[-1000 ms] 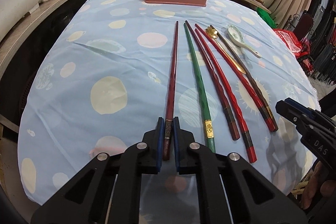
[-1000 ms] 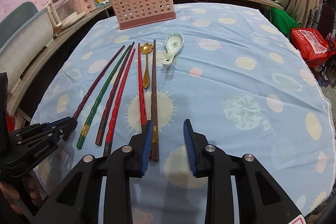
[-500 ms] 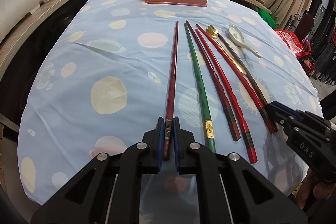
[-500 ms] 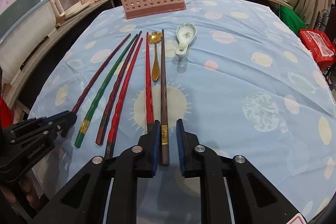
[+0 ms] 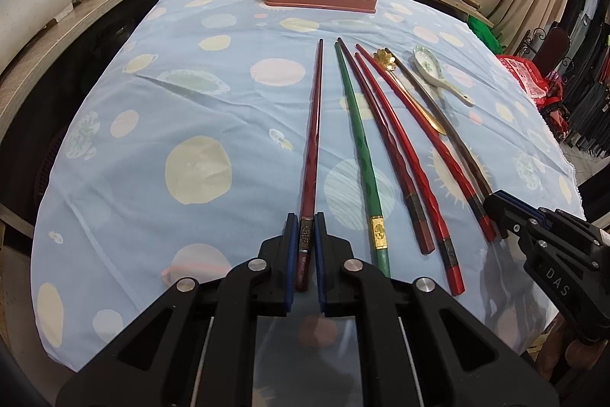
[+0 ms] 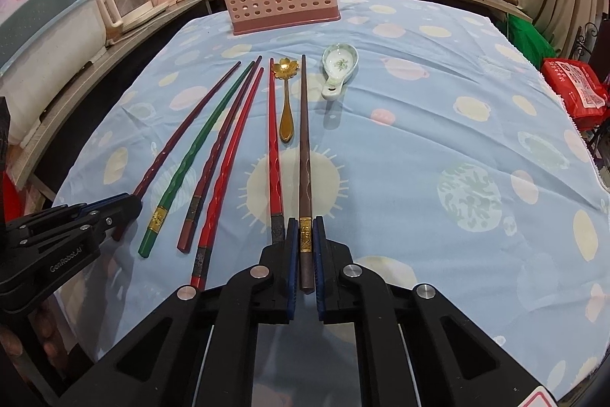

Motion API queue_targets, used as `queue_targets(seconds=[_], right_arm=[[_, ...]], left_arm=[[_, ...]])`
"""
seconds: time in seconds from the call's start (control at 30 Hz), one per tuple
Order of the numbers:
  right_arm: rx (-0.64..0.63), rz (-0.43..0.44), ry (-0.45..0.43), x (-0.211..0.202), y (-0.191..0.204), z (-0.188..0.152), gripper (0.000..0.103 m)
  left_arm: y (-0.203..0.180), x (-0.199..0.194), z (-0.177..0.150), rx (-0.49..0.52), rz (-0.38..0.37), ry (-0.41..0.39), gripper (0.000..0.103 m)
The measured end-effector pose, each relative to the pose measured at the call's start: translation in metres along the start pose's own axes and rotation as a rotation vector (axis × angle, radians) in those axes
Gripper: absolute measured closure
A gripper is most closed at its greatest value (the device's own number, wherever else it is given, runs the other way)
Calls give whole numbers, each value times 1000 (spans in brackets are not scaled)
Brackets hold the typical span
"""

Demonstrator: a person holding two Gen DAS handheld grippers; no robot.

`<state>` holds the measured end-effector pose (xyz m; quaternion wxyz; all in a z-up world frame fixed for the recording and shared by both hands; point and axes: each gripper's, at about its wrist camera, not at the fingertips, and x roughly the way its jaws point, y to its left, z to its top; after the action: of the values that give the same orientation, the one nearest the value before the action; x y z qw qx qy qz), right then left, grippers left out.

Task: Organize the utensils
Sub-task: 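Grasp a dark red chopstick with the left tool while the right tool grasps a brown gold-banded chopstick, then lift both chopsticks and carry them over the pink basket with both tools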

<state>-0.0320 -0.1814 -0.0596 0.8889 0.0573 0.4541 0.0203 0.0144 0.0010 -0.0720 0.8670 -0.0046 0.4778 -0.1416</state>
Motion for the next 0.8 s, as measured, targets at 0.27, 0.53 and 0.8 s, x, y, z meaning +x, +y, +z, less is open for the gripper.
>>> queue_targets(seconds=[0.27,0.53,0.8], right_arm=[[4,31,-58,-26,1,10,96],[12,63,-163,-65,-1,36,96],[13,78,-299,-100,-10,89,96]], left_arm=[[5,-20,3,-27,-3,-22,96],[8,-53,20,-36,-9,-90,96],[10,-84,66,-24,-6,-192,96]])
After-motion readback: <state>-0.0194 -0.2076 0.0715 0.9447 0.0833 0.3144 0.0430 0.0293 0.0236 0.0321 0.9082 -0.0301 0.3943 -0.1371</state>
